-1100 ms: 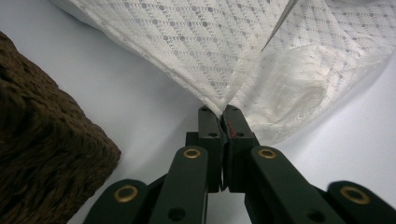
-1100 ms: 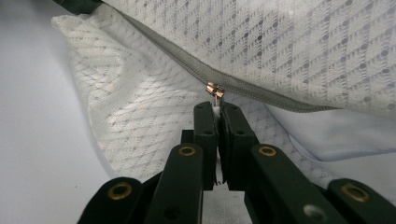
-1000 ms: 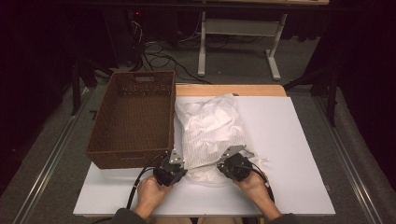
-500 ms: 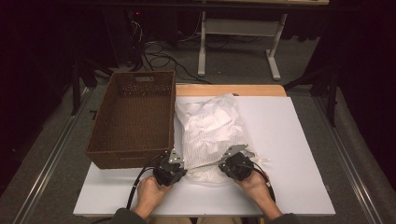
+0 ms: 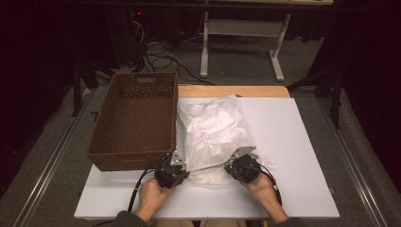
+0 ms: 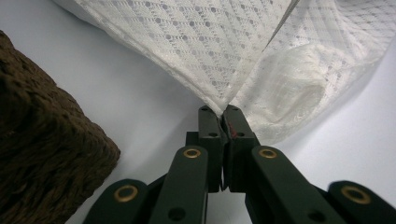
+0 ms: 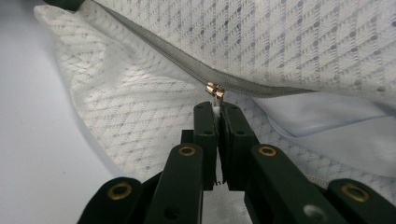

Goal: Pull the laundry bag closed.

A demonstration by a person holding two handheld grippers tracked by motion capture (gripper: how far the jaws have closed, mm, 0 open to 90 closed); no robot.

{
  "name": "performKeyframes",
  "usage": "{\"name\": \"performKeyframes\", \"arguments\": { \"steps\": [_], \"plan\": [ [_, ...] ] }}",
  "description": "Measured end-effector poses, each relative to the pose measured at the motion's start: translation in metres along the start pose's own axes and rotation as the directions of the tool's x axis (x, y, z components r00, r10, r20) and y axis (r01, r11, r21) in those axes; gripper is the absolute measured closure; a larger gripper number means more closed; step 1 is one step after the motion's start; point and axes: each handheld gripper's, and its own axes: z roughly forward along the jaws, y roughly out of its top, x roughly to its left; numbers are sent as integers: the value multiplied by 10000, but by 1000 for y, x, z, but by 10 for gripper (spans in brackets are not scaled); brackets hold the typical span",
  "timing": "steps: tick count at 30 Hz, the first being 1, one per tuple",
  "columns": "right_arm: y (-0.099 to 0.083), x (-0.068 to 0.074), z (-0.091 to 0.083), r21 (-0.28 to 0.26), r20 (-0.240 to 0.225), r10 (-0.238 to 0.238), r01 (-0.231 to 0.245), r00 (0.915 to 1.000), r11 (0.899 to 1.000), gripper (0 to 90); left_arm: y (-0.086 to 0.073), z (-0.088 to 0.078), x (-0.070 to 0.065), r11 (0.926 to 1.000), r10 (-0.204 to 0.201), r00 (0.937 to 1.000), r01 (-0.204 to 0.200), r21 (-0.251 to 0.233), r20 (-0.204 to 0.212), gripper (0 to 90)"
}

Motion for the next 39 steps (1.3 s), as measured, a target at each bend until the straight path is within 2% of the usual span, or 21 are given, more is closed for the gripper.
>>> {"name": "performKeyframes", "arguments": {
  "steps": [9, 14, 16, 20, 25, 26, 31, 39],
  "plan": [
    [-1, 0, -1, 3, 100, -21, 21, 9999, 10000, 872, 0, 0, 0, 10000, -10, 10000, 10, -22, -18, 877],
    [-3, -3, -3, -54, 90, 247, -247, 9997, 9997, 872, 0, 0, 0, 10000, -15, 10000, 15, -10, 1, 877],
    [-4, -2, -4, -65, 158, 102, -101, 9998, 9999, 872, 0, 0, 0, 10000, -17, 10000, 17, -15, -8, 877],
    [-5, -3, -5, -104, 95, 227, -226, 9997, 9997, 872, 0, 0, -1, 10000, 19, 10000, -19, -29, -36, 877],
    [-6, -4, -6, -25, 250, 144, -144, 9996, 9999, 872, -1, 0, 0, 10000, 26, 10000, -26, -33, -16, 877],
    [-6, -5, -6, -74, 162, 291, -290, 9994, 9996, 872, -1, 0, 0, 10000, 34, 10000, -34, -37, -29, 878],
    [-8, -6, -8, -94, 323, 338, -336, 9989, 9994, 872, -1, 0, 0, 10000, 37, 10000, -37, -38, -15, 877],
    [-10, -7, -10, -138, 287, 384, -380, 9989, 9992, 872, -1, 0, 0, 10000, 58, 10000, -58, -60, -28, 877]
  ]
}}
